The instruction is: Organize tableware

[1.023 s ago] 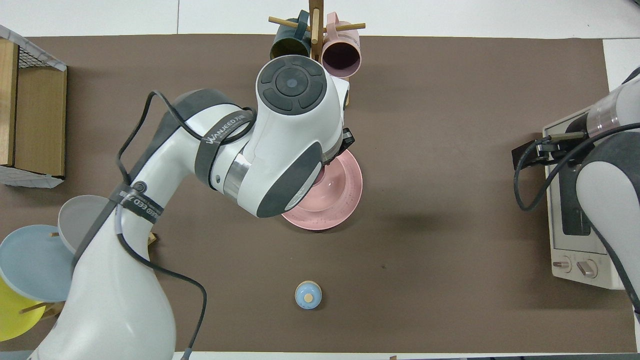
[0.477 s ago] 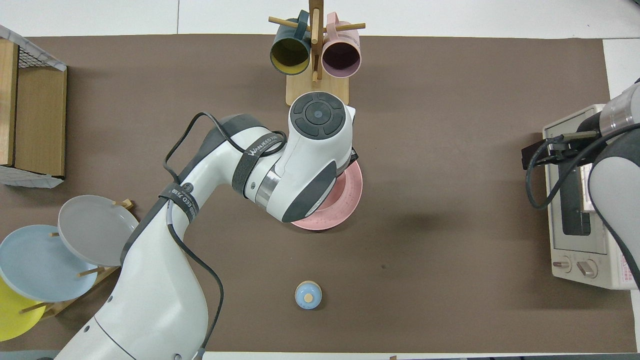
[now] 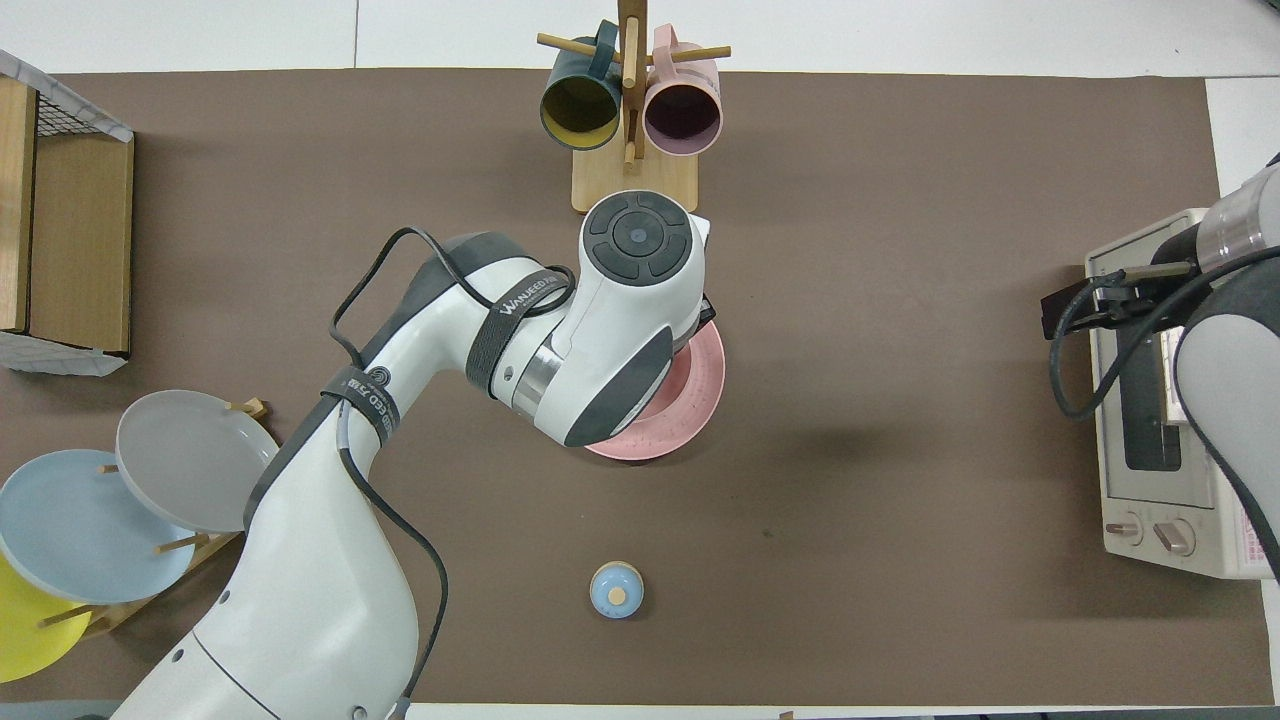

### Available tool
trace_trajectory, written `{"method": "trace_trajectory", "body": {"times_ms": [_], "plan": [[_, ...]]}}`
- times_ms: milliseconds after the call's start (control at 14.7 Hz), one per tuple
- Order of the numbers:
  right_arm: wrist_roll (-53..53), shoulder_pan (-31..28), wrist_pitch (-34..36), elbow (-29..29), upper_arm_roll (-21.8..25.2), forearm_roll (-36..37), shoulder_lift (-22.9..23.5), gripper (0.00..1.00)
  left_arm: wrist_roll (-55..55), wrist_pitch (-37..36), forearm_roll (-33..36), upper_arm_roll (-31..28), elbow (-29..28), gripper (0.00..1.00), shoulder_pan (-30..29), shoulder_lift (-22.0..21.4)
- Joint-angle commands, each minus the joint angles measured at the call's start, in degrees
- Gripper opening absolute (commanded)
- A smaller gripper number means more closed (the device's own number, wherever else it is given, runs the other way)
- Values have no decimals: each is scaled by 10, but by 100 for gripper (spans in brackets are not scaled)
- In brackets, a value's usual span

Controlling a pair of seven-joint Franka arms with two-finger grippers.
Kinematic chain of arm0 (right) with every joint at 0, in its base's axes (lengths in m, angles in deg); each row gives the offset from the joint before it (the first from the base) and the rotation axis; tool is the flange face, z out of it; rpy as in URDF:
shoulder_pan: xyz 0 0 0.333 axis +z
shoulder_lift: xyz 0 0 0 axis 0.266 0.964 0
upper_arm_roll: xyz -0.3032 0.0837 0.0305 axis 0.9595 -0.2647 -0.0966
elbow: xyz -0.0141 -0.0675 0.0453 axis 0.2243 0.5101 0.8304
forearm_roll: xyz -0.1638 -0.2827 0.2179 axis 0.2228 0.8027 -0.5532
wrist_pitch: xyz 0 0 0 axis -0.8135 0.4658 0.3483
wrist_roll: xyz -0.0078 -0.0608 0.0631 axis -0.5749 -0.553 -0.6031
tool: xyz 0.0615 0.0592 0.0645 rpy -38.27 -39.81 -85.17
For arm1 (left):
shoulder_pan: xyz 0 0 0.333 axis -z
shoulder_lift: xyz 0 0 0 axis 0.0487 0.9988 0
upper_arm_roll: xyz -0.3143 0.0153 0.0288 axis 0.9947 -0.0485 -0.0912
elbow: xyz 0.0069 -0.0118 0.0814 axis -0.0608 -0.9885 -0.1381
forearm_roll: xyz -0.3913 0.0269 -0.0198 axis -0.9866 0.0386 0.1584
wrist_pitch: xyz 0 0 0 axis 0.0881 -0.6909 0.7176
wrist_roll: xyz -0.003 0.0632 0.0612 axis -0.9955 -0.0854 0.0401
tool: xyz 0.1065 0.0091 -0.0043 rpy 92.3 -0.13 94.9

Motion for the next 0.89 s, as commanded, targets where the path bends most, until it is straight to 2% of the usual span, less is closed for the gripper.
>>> {"method": "trace_trajectory", "body": {"times_ms": [0, 205, 409, 545, 682, 818], "plan": [[23, -15, 5, 7, -9, -3, -10, 100, 1, -32, 12, -8, -13, 100, -24, -65], [24, -23, 6, 6, -19, -3, -10, 100, -65, -100, 8, -8, -9, 100, -101, -140], [24, -28, 6, 6, -28, -3, -10, 100, -203, -178, 6, -8, -12, 100, -201, -209], [24, -27, 8, 2, -28, -3, -8, 100, -319, -220, 6, -9, -15, 100, -262, -236], [23, -27, 36, -27, -27, -3, -4, 100, -411, -241, 5, -9, -26, 100, -308, -254], [23, -27, 43, -33, -27, -4, 0, 100, -516, -239, 5, -9, -73, 100, -340, -285]]}}
